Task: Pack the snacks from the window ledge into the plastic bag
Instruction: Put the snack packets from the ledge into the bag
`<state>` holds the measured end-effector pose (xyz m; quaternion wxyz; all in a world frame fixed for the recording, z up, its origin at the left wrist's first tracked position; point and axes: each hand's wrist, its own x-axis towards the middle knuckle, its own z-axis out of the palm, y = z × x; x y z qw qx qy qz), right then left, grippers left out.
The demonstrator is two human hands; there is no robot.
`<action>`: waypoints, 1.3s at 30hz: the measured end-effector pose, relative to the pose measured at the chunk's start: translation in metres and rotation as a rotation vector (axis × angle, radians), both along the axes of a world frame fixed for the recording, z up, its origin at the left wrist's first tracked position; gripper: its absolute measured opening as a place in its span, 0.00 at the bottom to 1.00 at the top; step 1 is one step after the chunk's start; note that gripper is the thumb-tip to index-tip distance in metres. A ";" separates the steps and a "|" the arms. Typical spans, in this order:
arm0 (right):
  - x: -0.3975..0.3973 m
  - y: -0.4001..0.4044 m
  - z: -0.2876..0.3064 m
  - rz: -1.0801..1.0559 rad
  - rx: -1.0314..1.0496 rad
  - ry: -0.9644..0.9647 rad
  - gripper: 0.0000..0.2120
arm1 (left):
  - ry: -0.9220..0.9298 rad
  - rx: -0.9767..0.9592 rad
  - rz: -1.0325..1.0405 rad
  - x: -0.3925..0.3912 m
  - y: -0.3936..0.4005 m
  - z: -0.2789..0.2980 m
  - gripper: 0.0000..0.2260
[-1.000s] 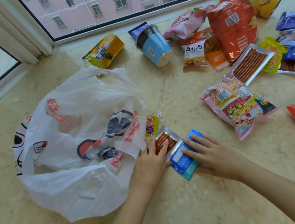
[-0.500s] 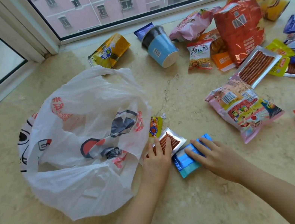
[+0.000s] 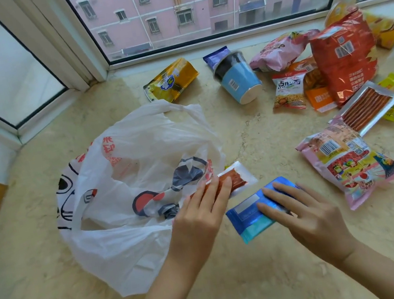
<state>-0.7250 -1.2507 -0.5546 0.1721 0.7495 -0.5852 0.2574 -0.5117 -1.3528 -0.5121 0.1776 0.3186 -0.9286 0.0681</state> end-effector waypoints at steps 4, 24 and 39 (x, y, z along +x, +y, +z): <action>0.026 -0.036 0.027 0.010 -0.069 -0.040 0.17 | -0.092 -0.045 0.130 0.032 -0.041 0.021 0.23; 0.186 -0.192 -0.016 0.127 0.156 -0.003 0.19 | -0.579 0.190 0.588 0.162 -0.132 -0.046 0.35; 0.226 -0.191 -0.034 -0.035 0.666 0.120 0.26 | -0.397 0.216 0.536 0.182 -0.131 -0.045 0.23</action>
